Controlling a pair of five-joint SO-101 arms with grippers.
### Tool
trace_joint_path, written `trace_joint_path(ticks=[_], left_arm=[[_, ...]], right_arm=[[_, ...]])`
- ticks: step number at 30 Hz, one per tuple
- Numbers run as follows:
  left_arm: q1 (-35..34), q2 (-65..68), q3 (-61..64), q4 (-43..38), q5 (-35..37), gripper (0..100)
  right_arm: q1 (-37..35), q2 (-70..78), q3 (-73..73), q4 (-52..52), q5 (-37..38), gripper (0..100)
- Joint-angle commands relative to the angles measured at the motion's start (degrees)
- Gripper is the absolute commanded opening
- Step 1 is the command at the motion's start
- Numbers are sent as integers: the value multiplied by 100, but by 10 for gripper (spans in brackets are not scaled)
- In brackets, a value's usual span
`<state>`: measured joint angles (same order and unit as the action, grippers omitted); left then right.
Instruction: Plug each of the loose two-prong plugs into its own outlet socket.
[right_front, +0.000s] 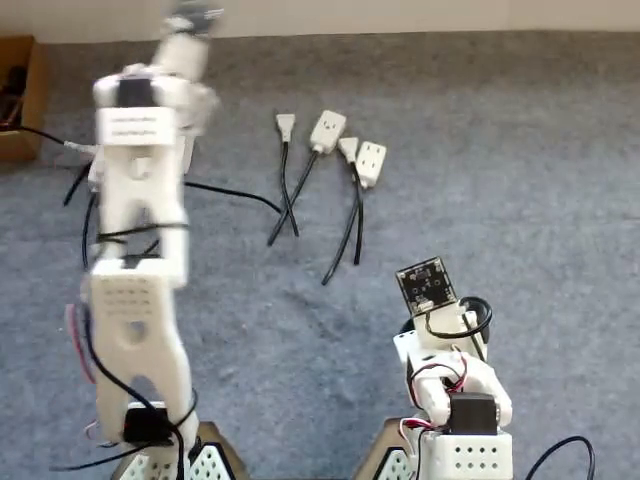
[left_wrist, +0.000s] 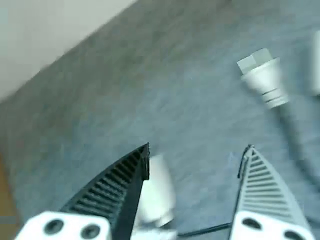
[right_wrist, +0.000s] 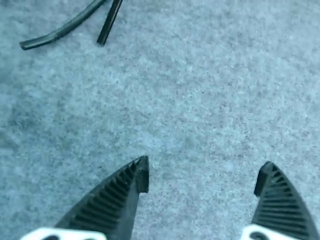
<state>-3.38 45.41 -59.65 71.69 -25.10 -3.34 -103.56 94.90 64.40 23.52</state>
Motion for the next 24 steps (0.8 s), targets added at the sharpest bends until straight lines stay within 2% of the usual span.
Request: trace_joint_path(ticks=[1, 5, 14, 18, 21, 24], left_arm=[[892, -303, -4, 53, 62, 288], [1279, 295, 233, -360, 62, 287], [1473, 1516, 224, -888, 62, 284], [1429, 1648, 224, -914, 18, 160], [1437, 1648, 224, -870, -580, 26], [1455, 1640, 224, -633, -686, 4]], right_arm=[[-48, -110, 435, 13, 70, 332], [-48, -110, 435, 22, 70, 332], [-48, -110, 435, 22, 70, 332], [-48, -110, 435, 22, 70, 332], [-48, -110, 435, 22, 70, 332], [-48, -110, 435, 22, 70, 332]])
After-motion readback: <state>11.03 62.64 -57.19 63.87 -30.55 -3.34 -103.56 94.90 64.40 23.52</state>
